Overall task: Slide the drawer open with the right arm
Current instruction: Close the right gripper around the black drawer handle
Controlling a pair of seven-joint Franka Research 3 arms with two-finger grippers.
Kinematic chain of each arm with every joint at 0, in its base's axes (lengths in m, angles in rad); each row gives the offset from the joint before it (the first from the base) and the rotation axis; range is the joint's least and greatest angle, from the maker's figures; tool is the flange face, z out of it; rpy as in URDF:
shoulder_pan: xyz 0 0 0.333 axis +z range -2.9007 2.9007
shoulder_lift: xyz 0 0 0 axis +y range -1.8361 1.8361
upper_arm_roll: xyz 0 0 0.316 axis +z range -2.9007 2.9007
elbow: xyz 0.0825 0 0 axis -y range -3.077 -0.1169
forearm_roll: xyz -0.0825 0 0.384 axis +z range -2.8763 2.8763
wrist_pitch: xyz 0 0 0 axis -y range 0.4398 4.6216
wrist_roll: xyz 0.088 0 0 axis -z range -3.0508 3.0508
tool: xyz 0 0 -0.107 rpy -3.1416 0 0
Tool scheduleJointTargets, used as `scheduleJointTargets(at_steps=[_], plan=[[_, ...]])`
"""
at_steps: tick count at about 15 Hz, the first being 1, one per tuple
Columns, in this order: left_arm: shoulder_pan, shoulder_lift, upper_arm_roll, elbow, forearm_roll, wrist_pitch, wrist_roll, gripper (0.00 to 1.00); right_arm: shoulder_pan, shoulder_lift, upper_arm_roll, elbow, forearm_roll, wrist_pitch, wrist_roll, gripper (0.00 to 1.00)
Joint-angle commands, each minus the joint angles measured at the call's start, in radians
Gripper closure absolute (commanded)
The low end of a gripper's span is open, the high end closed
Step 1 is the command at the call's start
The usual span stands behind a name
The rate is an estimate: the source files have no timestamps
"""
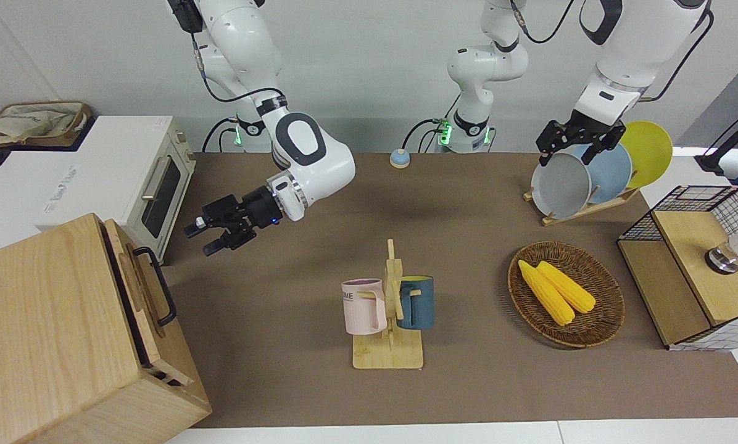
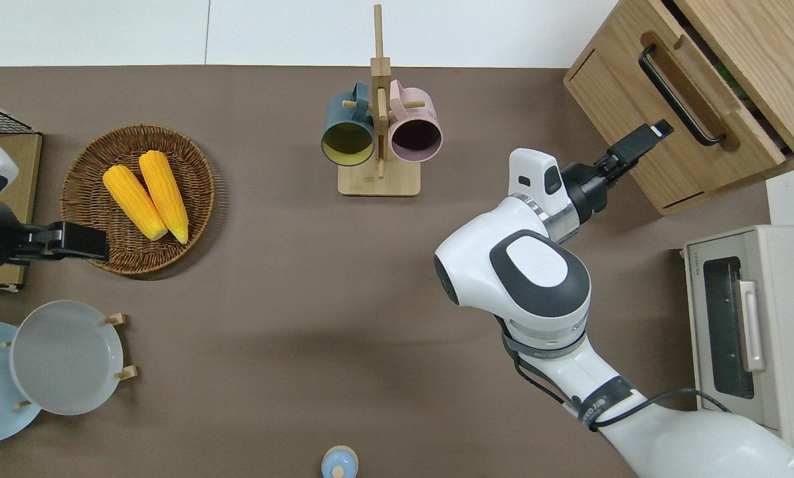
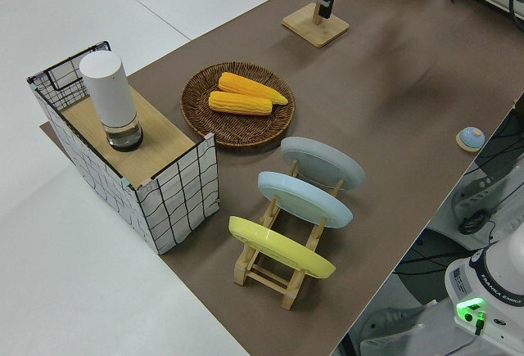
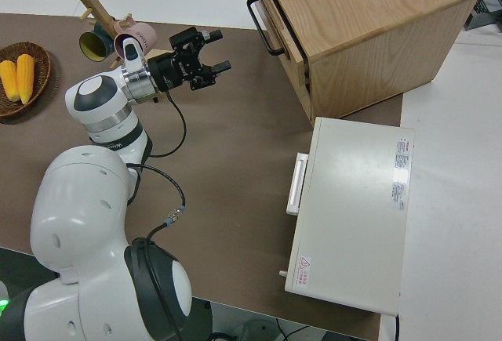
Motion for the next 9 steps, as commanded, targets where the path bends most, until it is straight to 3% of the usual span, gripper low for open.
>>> scheduleJointTargets(at_steps=[1, 9], plan=[[-0.005, -0.008, 0.004, 0.001, 0.013, -0.005, 0.006, 0.00, -0.044, -0.001, 0.015, -0.014, -0.055, 0.046, 0.023, 0.021], [-0.005, -0.008, 0.002, 0.001, 0.013, -0.005, 0.006, 0.00, -0.096, 0.008, 0.015, -0.010, -0.102, 0.102, 0.047, 0.021]])
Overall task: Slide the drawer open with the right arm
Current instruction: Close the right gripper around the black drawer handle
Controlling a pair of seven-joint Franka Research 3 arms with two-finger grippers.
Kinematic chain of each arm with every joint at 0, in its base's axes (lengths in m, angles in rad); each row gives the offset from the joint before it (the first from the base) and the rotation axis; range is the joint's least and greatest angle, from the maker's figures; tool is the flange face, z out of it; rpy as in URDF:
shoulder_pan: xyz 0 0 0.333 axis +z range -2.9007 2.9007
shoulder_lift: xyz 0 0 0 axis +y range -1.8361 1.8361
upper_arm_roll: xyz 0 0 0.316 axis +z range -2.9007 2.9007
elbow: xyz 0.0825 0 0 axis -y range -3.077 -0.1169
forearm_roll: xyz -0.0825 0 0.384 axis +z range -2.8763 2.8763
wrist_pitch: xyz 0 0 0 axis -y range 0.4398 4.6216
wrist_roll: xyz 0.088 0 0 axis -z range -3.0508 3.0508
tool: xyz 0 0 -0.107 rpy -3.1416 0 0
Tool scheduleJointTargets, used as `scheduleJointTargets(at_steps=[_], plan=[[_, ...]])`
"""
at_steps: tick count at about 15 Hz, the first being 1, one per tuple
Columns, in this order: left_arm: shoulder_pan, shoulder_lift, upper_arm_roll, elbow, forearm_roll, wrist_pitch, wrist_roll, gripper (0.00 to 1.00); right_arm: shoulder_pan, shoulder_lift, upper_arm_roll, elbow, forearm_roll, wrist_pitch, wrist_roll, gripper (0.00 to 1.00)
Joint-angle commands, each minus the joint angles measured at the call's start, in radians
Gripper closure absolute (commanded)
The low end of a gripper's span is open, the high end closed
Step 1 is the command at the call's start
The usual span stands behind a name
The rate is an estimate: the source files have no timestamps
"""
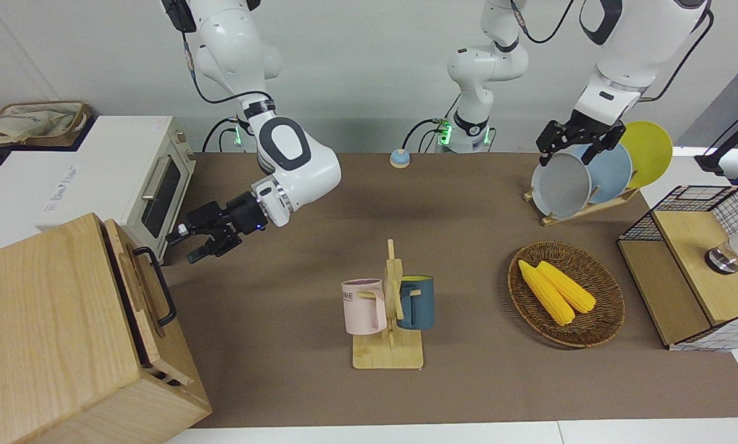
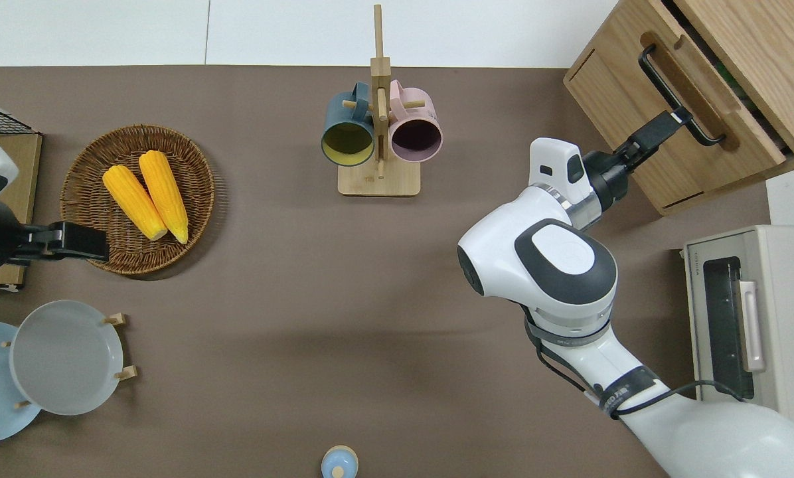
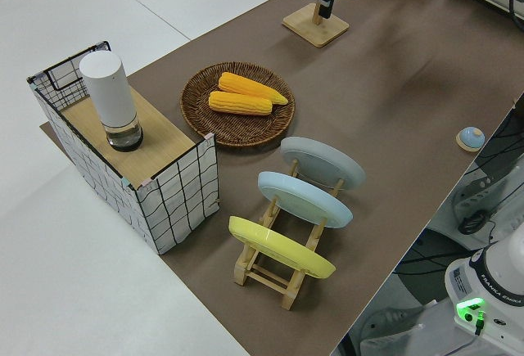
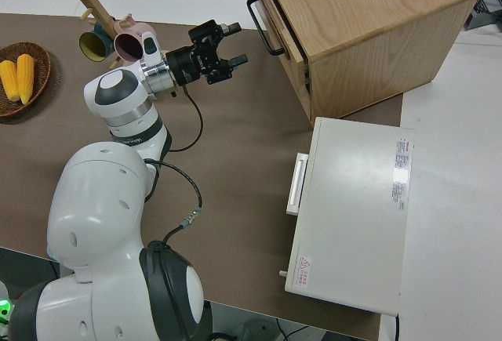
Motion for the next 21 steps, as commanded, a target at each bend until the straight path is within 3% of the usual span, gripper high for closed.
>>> scheduleJointTargets(at_steps=[1, 8, 13, 21], plan=[[-0.005, -0.008, 0.004, 0.001, 0.013, -0.005, 0.006, 0.00, -0.045, 0.007, 0.014, -0.010, -0.059, 0.051, 0.040, 0.021], [-0.005, -0.008, 0.004, 0.001, 0.013, -0.005, 0.008, 0.00, -0.078, 0.010, 0.008, -0.007, -0.125, 0.135, 0.057, 0.021], [-0.006, -0.008, 0.002, 0.001, 0.013, -0.005, 0.006, 0.00, -0.099, 0.022, -0.054, -0.004, -0.202, 0.254, 0.132, 0.021], [-0.005, -0.009, 0.002, 0.001, 0.013, -0.005, 0.008, 0.00, -0.079, 0.025, -0.061, 0.005, -0.155, 0.219, 0.143, 0.025]])
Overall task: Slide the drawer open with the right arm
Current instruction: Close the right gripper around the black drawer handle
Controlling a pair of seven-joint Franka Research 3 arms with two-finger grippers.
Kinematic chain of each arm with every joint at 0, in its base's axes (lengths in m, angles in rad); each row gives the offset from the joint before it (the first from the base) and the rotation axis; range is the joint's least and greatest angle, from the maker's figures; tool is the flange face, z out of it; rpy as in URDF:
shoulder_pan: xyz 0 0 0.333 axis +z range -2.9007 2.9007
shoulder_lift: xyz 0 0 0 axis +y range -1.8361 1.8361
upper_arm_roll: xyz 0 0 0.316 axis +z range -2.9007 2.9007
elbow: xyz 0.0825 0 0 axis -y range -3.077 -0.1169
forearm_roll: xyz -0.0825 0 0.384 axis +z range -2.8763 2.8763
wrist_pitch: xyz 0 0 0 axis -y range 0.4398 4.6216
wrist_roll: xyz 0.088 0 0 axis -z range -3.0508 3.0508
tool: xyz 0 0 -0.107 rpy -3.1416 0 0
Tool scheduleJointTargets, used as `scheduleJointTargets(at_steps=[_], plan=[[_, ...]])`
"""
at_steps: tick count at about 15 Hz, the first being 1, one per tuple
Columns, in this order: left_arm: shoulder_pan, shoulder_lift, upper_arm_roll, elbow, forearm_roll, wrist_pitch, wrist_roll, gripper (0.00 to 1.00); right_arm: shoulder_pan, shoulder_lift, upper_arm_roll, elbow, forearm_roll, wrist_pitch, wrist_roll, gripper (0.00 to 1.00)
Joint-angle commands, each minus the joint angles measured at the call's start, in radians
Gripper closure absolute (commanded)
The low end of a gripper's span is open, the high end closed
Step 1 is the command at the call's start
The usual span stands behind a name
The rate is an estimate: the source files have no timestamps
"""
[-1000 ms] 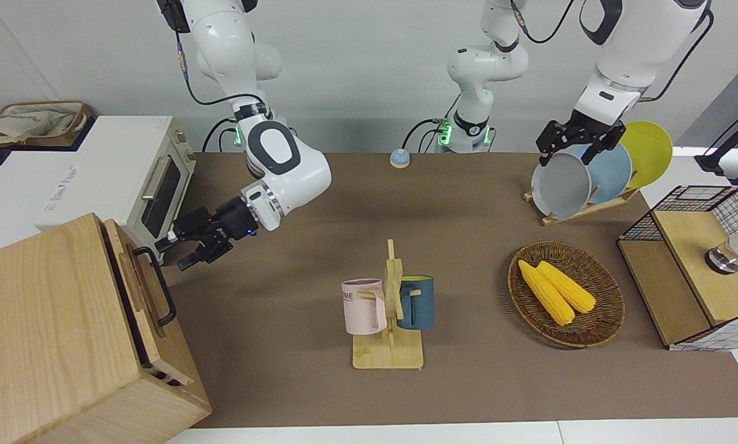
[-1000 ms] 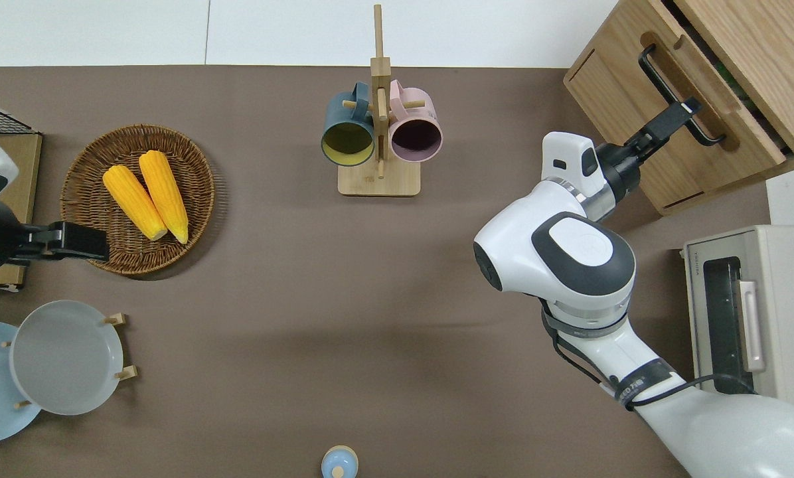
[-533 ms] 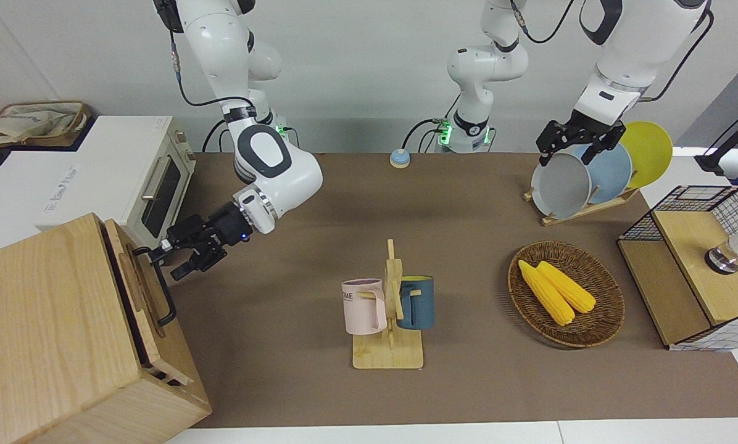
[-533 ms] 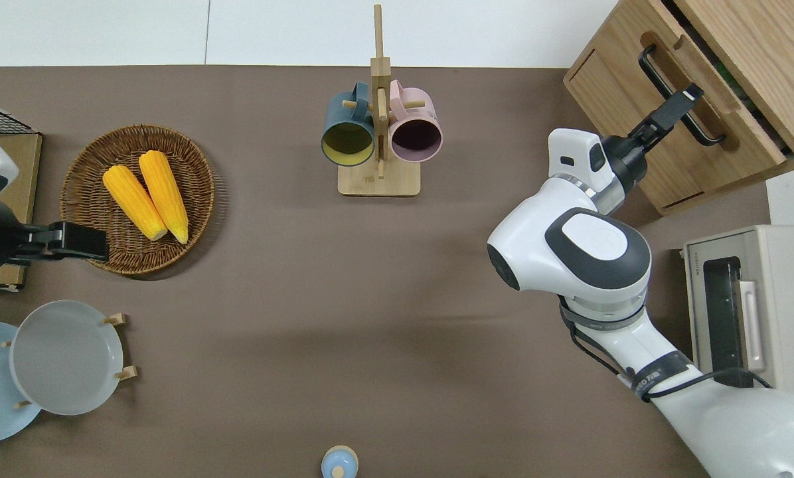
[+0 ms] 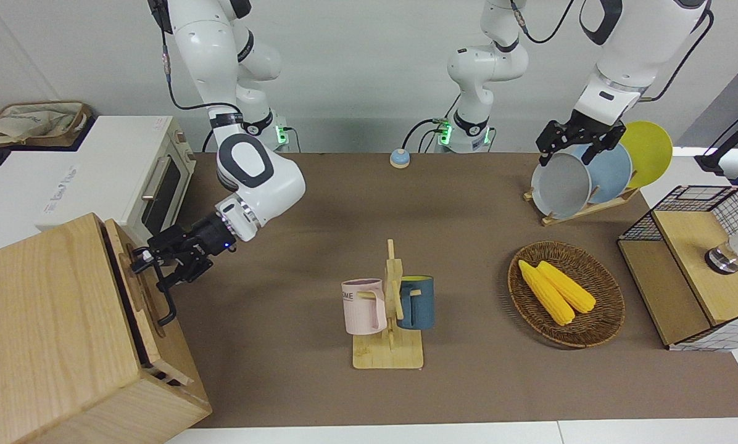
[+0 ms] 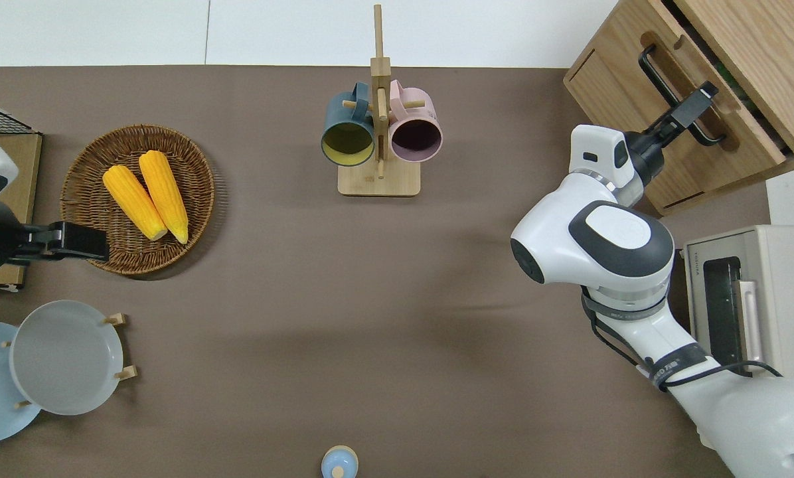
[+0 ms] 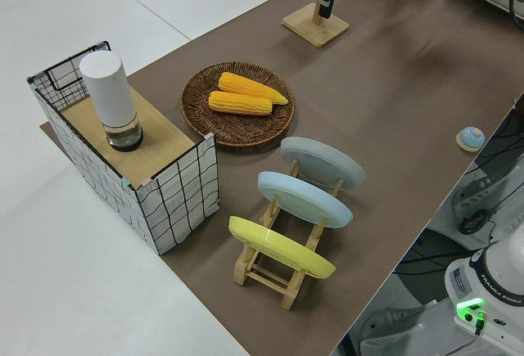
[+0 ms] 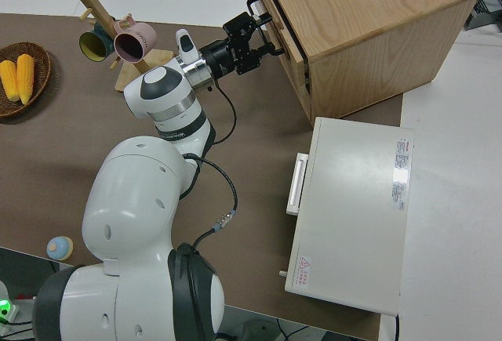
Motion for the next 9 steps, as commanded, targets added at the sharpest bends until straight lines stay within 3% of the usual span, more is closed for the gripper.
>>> scheduleJointTargets(at_steps=[1, 3, 7, 9], plan=[[-0.006, -0.008, 0.004, 0.001, 0.013, -0.005, 0.006, 0.00, 0.005, 0.001, 0.005, 0.005, 0.000, -0.015, 0.011, 0.028], [-0.005, -0.008, 0.004, 0.001, 0.013, -0.005, 0.006, 0.00, 0.005, 0.002, 0.005, 0.008, -0.001, -0.026, -0.007, 0.098], [-0.006, -0.009, 0.002, 0.001, 0.013, -0.005, 0.008, 0.00, 0.028, 0.002, 0.005, 0.011, 0.000, -0.051, -0.041, 0.372], [-0.006, -0.009, 0.004, 0.001, 0.013, -0.005, 0.008, 0.00, 0.039, 0.002, 0.007, 0.016, 0.012, -0.058, -0.052, 0.448]])
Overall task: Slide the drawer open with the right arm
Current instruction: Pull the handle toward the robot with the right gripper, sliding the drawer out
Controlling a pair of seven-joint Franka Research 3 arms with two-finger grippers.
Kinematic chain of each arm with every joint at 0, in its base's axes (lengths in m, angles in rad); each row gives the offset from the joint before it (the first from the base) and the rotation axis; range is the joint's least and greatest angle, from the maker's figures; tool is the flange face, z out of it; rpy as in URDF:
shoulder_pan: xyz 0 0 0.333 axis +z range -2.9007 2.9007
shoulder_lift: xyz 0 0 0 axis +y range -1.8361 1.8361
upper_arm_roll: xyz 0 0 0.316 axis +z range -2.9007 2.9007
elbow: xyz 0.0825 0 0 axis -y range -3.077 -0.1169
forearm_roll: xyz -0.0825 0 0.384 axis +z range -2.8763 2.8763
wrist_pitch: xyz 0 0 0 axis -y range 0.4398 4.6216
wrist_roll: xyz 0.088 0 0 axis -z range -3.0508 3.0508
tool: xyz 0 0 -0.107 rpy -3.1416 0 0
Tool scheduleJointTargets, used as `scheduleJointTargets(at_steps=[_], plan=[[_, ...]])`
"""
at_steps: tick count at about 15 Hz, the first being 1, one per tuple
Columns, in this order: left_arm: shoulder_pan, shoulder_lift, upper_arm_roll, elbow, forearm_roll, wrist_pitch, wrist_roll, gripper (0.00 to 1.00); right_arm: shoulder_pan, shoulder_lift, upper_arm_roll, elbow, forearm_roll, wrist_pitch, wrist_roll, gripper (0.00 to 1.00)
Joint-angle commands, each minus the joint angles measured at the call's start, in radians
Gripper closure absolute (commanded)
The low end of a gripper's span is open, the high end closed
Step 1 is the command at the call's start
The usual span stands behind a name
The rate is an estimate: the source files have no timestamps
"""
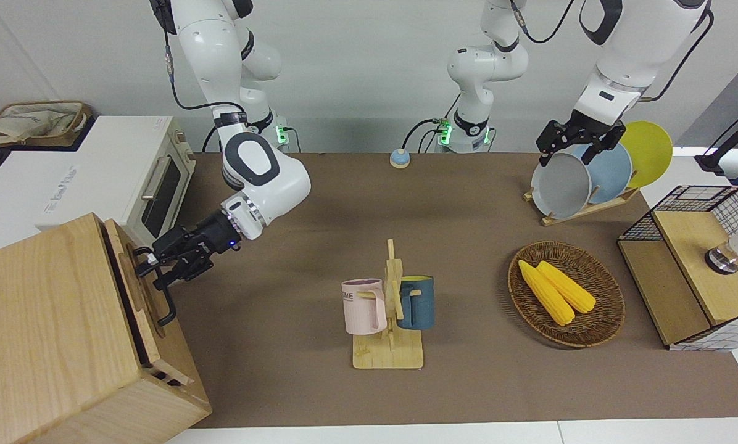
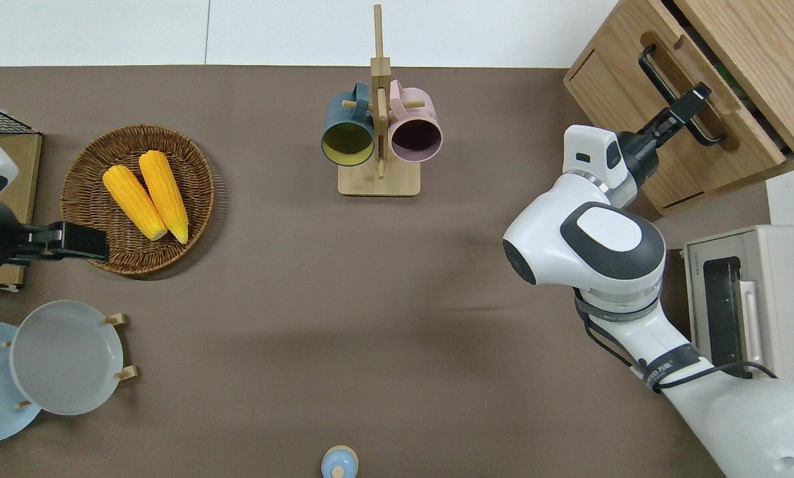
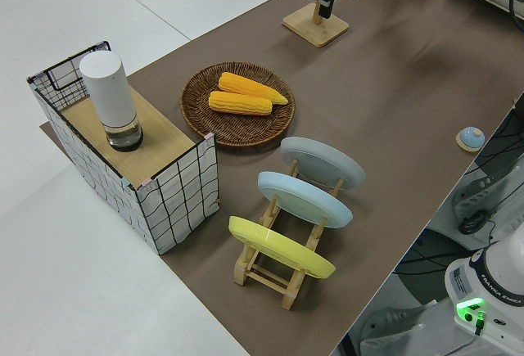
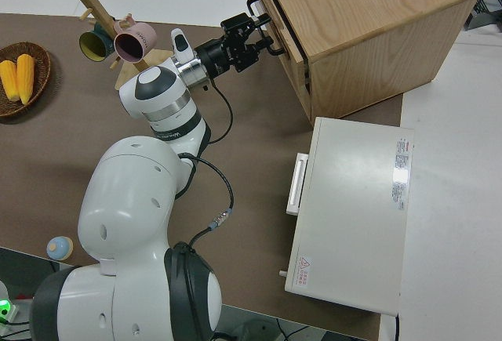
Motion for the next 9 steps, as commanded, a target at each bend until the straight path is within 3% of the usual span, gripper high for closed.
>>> scheduleJointTargets(at_steps=[1, 6, 9], plan=[[-0.006, -0.009, 0.004, 0.001, 0.013, -0.005, 0.006, 0.00, 0.024, 0.002, 0.005, 0.015, 0.014, -0.033, -0.039, 0.498], [-0.005, -0.009, 0.004, 0.001, 0.013, -0.005, 0.008, 0.00, 0.033, 0.002, 0.004, 0.018, 0.012, -0.038, -0.056, 0.795], [-0.005, -0.008, 0.002, 0.001, 0.013, -0.005, 0.008, 0.00, 0.033, 0.013, -0.002, 0.032, 0.005, -0.024, -0.059, 0.819]])
